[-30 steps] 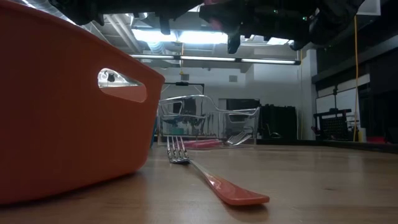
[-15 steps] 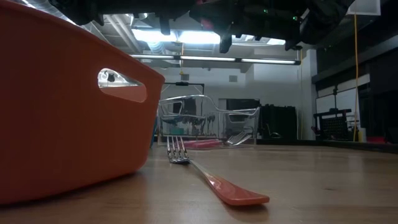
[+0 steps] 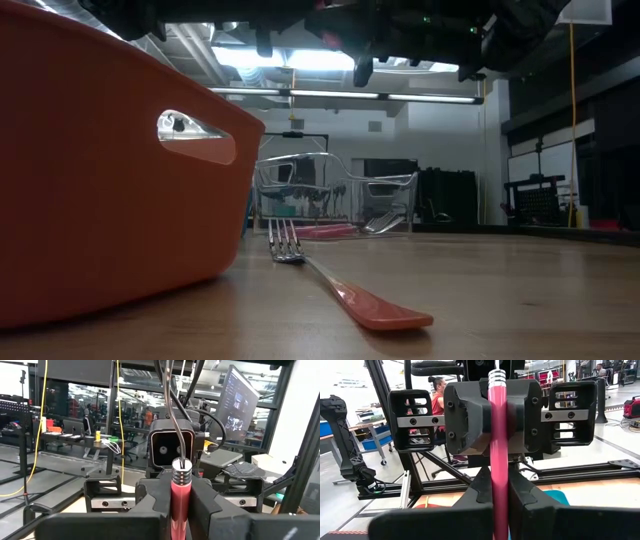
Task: Sort silverware by color (type)
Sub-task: Put the pink fork into the transparent bin
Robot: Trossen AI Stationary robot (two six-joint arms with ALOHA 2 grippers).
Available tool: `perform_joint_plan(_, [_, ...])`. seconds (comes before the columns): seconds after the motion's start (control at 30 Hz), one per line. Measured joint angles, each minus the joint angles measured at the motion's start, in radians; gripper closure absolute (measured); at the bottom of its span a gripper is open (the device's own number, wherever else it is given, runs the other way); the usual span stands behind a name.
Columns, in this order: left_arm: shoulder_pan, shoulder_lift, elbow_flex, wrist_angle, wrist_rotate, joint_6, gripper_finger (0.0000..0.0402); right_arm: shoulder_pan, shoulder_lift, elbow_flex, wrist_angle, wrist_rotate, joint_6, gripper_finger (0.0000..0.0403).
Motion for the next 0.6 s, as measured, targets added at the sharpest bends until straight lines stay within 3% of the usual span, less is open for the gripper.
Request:
perform_joint_plan(0.17, [0.0,0.0,0.0,-0.002,0.0,0.0,0.0375,0.0,0.0,0.001,-0.007,-0.004,0.002,0.0384])
perform_joint_plan(0.43, [0.0,0.0,0.0,-0.005,-0.004,0.004,0.0375,-0.001,0.0,0.001,-0.017,-0.049,0.008,0.0293])
perform_joint_plan(0.6, [0.004,0.0,0.008,-0.015,0.008,-0.032,0.0375,-0.027,-0.065,0.001,-0.135,-0.146,0.006,0.0268])
